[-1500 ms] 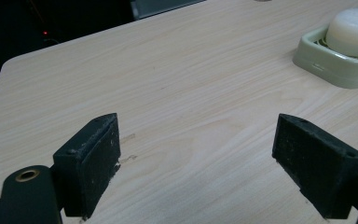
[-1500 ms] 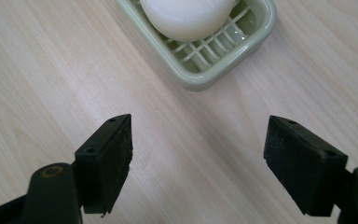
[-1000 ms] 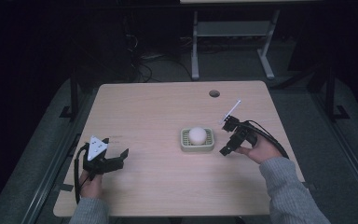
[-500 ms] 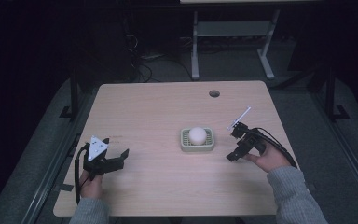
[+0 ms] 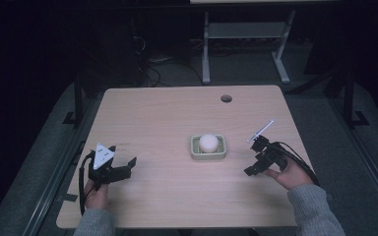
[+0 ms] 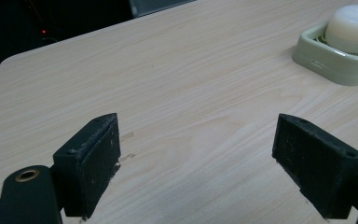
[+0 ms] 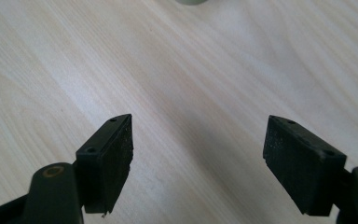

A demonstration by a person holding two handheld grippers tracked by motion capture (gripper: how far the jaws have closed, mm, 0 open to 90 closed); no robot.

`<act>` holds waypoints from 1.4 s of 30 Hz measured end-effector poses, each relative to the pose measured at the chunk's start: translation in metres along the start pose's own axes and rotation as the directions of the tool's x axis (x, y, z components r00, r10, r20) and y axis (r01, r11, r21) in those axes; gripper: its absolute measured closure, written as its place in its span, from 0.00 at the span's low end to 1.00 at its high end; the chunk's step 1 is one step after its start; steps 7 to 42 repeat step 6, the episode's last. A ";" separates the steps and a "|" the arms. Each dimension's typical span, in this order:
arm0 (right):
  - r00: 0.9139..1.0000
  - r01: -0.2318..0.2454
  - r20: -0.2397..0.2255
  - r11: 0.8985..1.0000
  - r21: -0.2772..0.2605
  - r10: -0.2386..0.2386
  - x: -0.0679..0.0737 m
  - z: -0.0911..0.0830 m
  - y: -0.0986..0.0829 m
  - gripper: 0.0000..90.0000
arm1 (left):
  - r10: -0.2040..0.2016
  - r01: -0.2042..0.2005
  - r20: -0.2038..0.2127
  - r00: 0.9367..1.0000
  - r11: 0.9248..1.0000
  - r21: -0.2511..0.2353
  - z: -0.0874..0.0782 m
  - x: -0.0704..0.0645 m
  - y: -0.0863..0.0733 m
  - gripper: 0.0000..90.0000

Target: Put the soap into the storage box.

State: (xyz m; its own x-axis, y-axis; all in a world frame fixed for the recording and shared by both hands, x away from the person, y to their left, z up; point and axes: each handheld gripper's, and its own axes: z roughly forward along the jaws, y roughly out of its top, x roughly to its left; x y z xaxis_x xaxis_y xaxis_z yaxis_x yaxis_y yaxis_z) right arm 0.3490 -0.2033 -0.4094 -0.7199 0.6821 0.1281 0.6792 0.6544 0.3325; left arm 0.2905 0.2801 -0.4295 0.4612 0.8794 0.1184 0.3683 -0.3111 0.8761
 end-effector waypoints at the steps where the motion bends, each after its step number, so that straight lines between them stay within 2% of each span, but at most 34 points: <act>1: 1.000 0.000 0.003 1.000 -0.001 0.000 0.000 0.000 -0.002 0.26 | 0.000 0.000 0.001 1.000 1.000 0.000 0.000 0.000 0.000 0.17; 6: 1.000 -0.001 0.011 1.000 -0.018 0.001 0.003 0.002 -0.012 0.26 | -0.002 0.002 -0.001 1.000 1.000 -0.004 0.001 0.000 0.000 0.16; 42: 1.000 -0.001 0.011 1.000 -0.018 0.001 0.003 0.002 -0.012 0.26 | -0.002 0.002 -0.001 1.000 1.000 -0.004 0.001 0.000 0.000 0.16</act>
